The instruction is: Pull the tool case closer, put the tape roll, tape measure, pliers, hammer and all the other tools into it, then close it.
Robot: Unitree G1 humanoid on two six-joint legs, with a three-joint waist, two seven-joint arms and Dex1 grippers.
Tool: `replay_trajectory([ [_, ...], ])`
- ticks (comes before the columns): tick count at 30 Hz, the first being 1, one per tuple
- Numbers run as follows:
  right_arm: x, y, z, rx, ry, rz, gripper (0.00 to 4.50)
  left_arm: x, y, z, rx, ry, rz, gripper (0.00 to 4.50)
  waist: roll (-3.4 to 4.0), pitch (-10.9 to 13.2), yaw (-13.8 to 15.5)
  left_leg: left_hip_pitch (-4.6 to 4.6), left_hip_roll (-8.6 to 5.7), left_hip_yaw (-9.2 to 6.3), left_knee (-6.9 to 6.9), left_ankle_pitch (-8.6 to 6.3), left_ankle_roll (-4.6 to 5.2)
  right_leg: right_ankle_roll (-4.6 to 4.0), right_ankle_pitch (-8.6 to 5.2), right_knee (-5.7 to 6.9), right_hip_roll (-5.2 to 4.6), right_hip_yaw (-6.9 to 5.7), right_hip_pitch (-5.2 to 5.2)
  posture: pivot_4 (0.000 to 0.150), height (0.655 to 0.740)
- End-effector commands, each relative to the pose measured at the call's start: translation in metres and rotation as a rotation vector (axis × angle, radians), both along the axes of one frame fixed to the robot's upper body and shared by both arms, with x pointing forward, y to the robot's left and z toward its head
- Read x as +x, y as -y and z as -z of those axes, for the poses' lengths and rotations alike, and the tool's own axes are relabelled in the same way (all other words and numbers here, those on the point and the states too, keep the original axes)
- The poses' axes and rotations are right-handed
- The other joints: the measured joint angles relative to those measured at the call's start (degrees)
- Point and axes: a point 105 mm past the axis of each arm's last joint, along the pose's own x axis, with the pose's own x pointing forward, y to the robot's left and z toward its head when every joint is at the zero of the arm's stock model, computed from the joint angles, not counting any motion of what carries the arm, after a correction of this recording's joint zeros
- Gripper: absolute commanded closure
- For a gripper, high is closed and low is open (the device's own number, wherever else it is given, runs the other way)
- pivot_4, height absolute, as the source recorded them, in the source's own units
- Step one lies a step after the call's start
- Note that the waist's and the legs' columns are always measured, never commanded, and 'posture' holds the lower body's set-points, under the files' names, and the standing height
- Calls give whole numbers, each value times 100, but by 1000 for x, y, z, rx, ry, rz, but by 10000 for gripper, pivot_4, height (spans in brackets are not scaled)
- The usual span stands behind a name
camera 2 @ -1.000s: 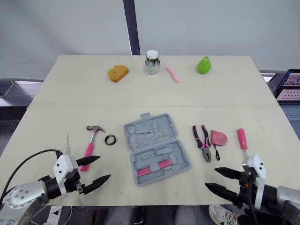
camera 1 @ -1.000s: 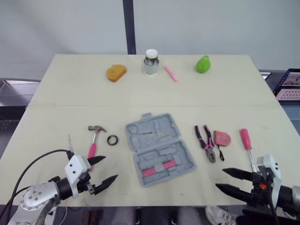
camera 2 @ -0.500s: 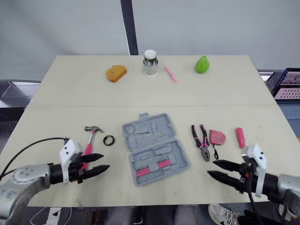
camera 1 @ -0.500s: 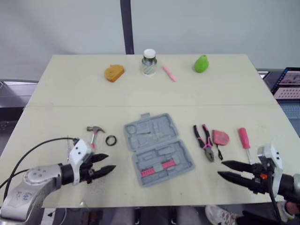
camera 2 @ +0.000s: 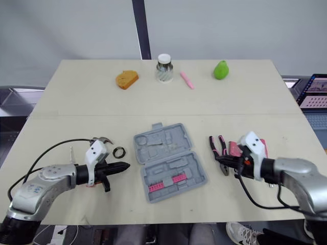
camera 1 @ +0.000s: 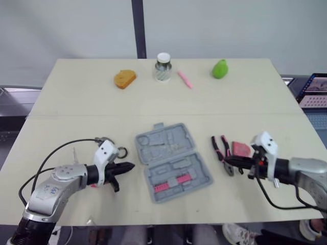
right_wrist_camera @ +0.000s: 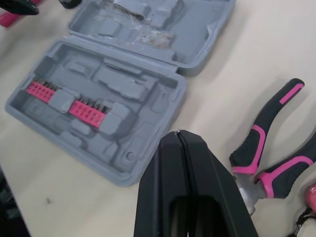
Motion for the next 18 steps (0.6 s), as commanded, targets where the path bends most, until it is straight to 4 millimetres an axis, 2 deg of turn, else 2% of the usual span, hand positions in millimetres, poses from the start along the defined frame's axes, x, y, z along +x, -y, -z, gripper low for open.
replay_trajectory([
  [1,11,-5,5,-27,-34,3,45000,0,2,0,18,10,8,44520,0,0,1,-3,0,0,-1,0,0,0,0,1,0,-1,-4,1500,6950],
  [8,38,-11,25,-124,-79,39,45000,2,11,13,19,-32,16,44520,0,0,6,-7,-2,0,3,2,1,0,0,2,0,-2,-4,1500,6950],
  [18,70,-25,32,-148,-54,28,45000,11,19,24,32,-25,29,44520,0,0,-9,-14,-1,5,0,6,-3,0,0,10,3,-2,-18,1500,6950],
])
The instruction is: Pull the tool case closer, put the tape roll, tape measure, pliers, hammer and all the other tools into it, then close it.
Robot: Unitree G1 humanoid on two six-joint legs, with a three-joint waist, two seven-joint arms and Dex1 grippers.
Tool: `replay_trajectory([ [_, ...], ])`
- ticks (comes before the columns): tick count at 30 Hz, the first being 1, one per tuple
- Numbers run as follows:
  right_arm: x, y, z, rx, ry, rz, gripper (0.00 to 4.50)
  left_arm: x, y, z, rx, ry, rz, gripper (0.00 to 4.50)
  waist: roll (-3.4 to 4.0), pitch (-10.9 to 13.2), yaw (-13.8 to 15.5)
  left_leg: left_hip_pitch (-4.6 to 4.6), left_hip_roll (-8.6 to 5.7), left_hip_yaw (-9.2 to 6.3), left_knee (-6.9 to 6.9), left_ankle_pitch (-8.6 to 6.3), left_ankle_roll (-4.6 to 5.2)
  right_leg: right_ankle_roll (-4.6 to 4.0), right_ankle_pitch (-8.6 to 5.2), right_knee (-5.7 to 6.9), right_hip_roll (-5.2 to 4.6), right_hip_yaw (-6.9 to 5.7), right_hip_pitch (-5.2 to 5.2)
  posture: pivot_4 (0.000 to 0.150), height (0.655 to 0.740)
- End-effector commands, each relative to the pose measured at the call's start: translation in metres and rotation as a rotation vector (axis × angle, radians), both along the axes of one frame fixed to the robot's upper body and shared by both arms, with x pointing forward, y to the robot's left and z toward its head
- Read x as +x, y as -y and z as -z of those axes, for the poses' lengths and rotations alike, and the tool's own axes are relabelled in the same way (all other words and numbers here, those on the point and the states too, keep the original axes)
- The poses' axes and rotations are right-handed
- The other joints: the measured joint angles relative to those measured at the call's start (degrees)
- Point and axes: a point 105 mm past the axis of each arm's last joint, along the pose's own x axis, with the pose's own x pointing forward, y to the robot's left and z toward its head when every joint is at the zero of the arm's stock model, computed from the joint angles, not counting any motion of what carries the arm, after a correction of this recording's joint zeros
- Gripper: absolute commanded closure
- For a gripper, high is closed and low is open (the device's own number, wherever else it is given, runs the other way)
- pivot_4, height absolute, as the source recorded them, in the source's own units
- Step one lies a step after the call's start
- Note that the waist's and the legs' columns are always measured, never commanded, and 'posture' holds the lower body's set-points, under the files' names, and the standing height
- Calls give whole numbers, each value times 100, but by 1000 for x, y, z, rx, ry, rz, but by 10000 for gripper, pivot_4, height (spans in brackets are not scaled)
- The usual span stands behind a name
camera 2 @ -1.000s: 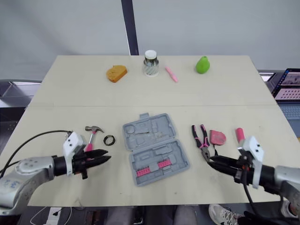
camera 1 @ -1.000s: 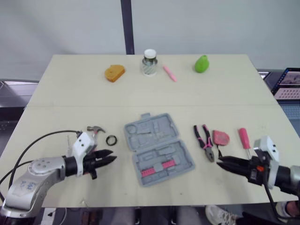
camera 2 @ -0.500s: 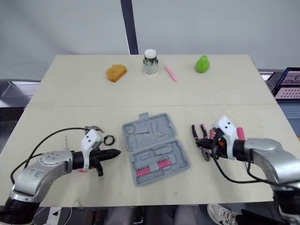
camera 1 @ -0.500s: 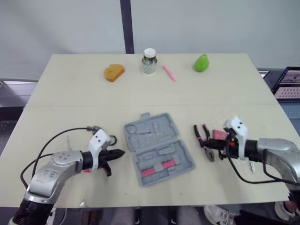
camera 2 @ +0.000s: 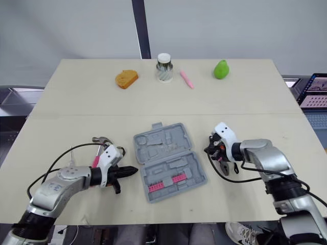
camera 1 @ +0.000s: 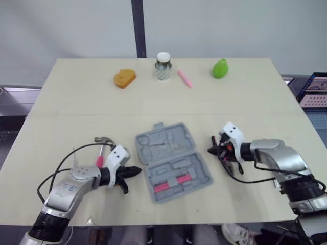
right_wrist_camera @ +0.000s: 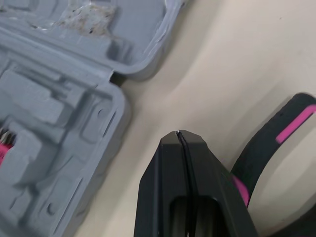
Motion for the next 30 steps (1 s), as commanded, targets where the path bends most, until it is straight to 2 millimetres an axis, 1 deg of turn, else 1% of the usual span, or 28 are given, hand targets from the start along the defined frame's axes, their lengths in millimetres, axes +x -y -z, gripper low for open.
replay_trajectory([
  [1,7,-2,-3,-10,23,-17,45000,4,3,-3,4,36,12,44520,0,0,0,0,0,0,0,0,0,0,0,0,0,0,0,1500,6950],
  [6,12,-11,1,-10,14,-43,45000,9,8,-1,12,56,23,44520,0,0,-10,0,0,0,1,1,0,0,0,3,0,0,0,1500,6950],
  [18,22,-32,2,10,17,-92,45000,15,20,1,5,65,45,44520,0,0,-47,-2,-1,-2,0,2,0,0,0,8,1,0,-4,1500,6950],
  [23,19,-40,6,15,3,-123,45000,15,22,2,7,64,49,44520,0,0,-55,-2,-1,-2,0,2,-1,0,0,10,1,0,-4,1500,6950],
  [30,11,-43,10,14,-22,-153,45000,15,28,3,1,62,58,44520,0,0,-57,-2,-1,-3,0,2,-1,0,0,11,1,0,-4,1500,6950],
])
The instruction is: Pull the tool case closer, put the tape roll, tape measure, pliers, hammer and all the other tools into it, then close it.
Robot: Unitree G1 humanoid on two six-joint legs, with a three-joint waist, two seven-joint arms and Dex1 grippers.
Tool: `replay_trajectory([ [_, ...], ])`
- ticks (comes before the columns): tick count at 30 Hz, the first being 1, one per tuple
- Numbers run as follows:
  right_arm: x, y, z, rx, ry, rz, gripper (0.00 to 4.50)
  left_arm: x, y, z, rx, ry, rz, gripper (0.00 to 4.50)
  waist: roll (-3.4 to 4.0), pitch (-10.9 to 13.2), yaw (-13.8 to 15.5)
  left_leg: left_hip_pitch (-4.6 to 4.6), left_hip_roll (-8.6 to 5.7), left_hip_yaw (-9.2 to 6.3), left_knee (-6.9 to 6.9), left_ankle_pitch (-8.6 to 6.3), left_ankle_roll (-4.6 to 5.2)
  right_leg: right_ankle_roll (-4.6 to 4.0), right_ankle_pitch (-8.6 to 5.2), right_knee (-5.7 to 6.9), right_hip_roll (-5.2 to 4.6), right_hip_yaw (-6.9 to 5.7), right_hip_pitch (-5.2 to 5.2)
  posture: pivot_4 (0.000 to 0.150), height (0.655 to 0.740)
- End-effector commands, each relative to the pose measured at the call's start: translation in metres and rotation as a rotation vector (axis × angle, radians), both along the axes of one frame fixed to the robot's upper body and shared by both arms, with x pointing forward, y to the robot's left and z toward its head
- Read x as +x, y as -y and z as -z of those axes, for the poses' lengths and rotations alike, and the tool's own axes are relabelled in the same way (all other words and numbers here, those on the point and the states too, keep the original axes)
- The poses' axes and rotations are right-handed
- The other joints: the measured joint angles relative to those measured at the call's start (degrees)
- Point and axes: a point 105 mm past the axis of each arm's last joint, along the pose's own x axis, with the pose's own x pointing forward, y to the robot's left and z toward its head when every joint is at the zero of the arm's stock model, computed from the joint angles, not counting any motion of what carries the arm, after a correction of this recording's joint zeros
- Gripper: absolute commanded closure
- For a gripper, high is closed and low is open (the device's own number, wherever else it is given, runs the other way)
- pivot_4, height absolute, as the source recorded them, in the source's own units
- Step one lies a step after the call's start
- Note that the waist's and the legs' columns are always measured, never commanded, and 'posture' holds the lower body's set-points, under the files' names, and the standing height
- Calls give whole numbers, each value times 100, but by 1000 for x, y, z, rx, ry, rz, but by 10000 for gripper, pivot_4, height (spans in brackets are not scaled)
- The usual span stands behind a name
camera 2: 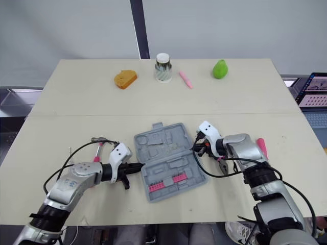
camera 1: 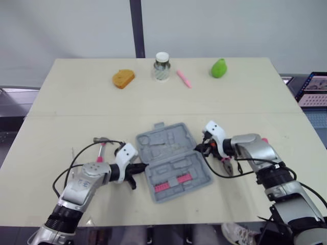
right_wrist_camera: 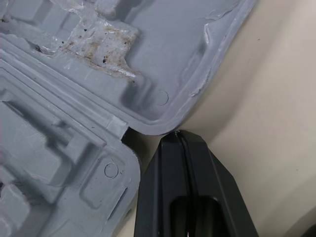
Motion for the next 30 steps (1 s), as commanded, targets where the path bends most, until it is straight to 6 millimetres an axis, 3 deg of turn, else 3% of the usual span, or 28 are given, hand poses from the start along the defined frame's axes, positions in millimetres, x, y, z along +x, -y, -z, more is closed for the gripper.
replay_trajectory([
  [1,-8,-5,-2,2,-4,-53,45000,1,8,-3,-9,14,23,44520,0,0,1,0,0,0,0,0,0,0,0,0,0,0,0,1500,6950],
  [30,-63,1,12,-11,-95,-82,45000,-30,3,10,-2,-58,33,44520,-1,-3,3,4,1,-2,-1,-1,0,0,0,-4,-1,1,4,1500,6950],
])
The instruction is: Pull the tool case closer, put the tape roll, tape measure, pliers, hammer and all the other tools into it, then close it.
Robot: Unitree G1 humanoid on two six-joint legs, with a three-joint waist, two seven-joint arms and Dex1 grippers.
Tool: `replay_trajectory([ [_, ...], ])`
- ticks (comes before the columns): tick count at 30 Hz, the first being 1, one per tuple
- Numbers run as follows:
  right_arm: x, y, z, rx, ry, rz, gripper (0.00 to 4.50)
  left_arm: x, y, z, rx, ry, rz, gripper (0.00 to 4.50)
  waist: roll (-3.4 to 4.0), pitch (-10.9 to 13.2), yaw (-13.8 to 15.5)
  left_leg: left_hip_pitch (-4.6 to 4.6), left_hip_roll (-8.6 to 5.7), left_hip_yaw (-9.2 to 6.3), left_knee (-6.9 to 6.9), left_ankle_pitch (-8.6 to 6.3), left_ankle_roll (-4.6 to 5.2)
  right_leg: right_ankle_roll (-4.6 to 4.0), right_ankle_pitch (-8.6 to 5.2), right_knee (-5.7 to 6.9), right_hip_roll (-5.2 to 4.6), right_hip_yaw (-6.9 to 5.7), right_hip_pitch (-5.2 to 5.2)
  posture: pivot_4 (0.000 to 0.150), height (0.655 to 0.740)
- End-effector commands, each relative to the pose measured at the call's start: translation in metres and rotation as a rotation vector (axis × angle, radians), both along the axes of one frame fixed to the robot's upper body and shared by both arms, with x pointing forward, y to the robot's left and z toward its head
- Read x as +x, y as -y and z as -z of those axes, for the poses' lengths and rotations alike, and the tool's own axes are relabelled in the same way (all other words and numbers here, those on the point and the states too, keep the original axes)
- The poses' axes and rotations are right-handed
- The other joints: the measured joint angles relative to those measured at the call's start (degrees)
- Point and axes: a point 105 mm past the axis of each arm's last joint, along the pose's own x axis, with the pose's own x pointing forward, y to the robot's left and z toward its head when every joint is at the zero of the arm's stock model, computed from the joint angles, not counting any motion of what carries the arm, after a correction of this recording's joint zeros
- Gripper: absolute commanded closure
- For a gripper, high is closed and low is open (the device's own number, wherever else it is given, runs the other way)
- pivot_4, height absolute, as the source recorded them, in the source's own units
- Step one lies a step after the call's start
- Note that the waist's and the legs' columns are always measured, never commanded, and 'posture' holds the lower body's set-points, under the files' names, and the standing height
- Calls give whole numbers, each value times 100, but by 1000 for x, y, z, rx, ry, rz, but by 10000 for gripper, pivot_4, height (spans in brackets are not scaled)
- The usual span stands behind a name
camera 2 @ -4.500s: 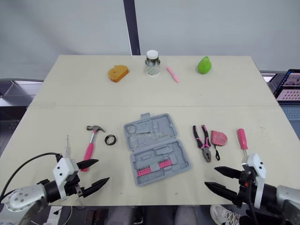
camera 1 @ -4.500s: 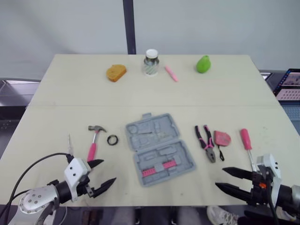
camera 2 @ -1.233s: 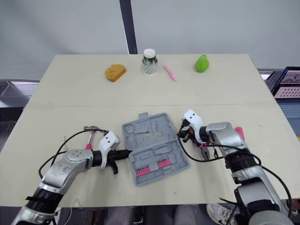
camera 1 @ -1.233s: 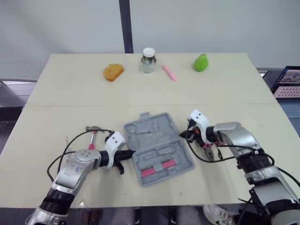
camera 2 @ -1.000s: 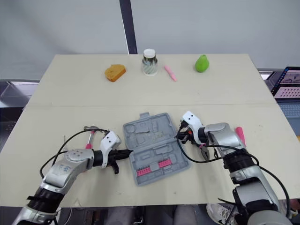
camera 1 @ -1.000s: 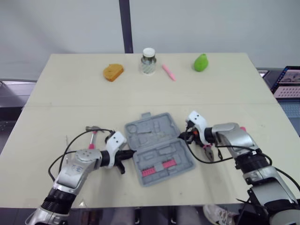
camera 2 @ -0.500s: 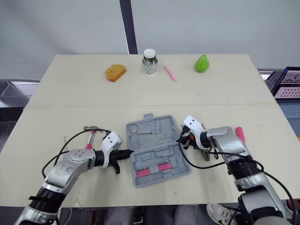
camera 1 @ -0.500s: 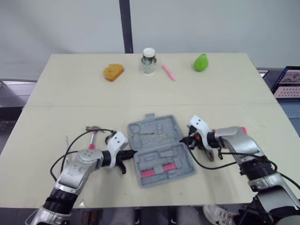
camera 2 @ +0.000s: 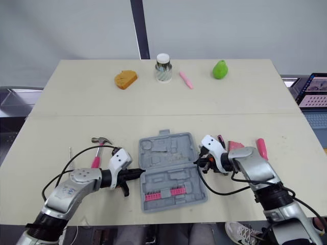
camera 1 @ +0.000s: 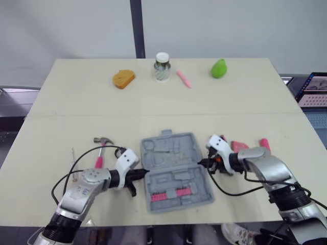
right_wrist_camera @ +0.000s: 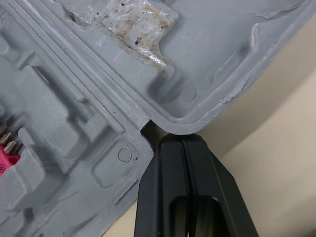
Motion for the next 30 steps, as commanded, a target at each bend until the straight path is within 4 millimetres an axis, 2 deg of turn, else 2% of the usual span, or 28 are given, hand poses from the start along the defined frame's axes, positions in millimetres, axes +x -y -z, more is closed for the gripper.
replay_trajectory([
  [1,-11,-5,-1,22,-23,-23,45000,-11,2,4,-6,-33,23,44520,0,0,-3,0,0,0,0,0,0,0,0,0,0,0,0,1500,6950],
  [30,-58,7,6,11,-106,29,45000,-38,10,9,-19,-117,73,44520,-1,0,64,1,0,0,-1,-1,0,0,0,-8,-3,1,4,1500,6950],
])
